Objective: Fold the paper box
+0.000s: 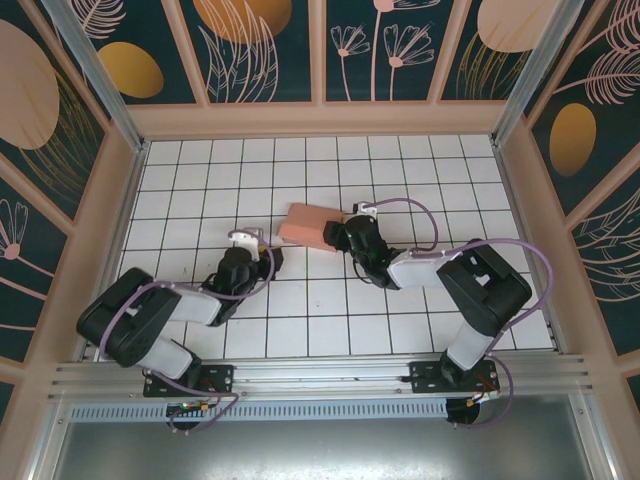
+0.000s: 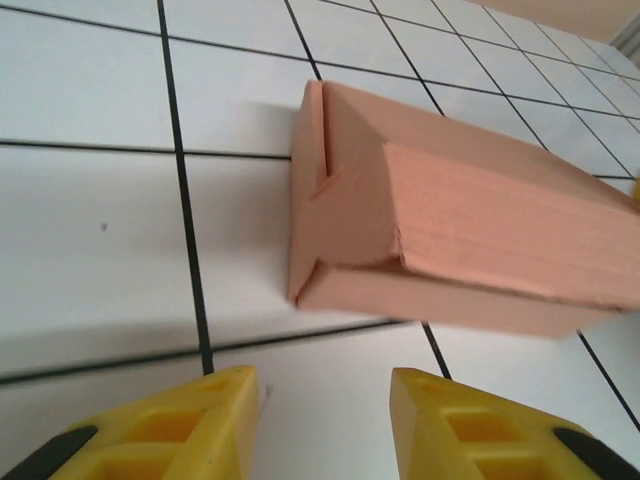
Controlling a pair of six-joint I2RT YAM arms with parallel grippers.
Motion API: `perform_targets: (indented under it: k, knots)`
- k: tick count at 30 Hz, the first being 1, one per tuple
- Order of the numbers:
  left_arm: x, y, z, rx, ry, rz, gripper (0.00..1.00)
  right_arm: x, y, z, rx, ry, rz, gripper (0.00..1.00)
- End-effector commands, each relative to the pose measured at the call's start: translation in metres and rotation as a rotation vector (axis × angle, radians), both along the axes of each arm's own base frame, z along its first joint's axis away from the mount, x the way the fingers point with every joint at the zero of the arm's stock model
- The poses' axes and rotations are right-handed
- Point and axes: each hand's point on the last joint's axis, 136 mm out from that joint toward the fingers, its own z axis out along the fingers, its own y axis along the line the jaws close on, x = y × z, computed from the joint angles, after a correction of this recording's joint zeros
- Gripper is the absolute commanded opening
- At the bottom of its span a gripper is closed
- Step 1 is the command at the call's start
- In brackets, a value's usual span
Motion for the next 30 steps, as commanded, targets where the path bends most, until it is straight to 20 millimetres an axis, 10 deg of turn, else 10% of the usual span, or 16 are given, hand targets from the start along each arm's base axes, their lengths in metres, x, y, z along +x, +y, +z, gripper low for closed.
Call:
perform_targets:
  k: [1,7,12,22,30]
  knots:
    - [-0.01,-0.002,0.032,-0.088,-0.085,-0.033,0.47,0.005,0.002,-0.007,0.022,0.031,-0.005,0.71]
    - [-0.007,0.012,0.091,-0.114,-0.209,0.035,0.66,0.0,-0.001,-0.022,0.016,0.069,-0.007,0.71]
    - [0.028,0.005,0.102,-0.073,-0.119,0.066,0.75,-0.003,-0.005,-0.032,0.026,0.1,-0.018,0.71]
    - [0.085,-0.038,0.027,-0.163,0.282,-0.069,0.63,-0.003,-0.024,-0.046,0.101,0.192,-0.057,0.64]
    - [0.081,-0.055,-0.01,-0.217,0.387,-0.13,0.51,0.002,-0.025,-0.038,0.12,0.181,0.01,0.54]
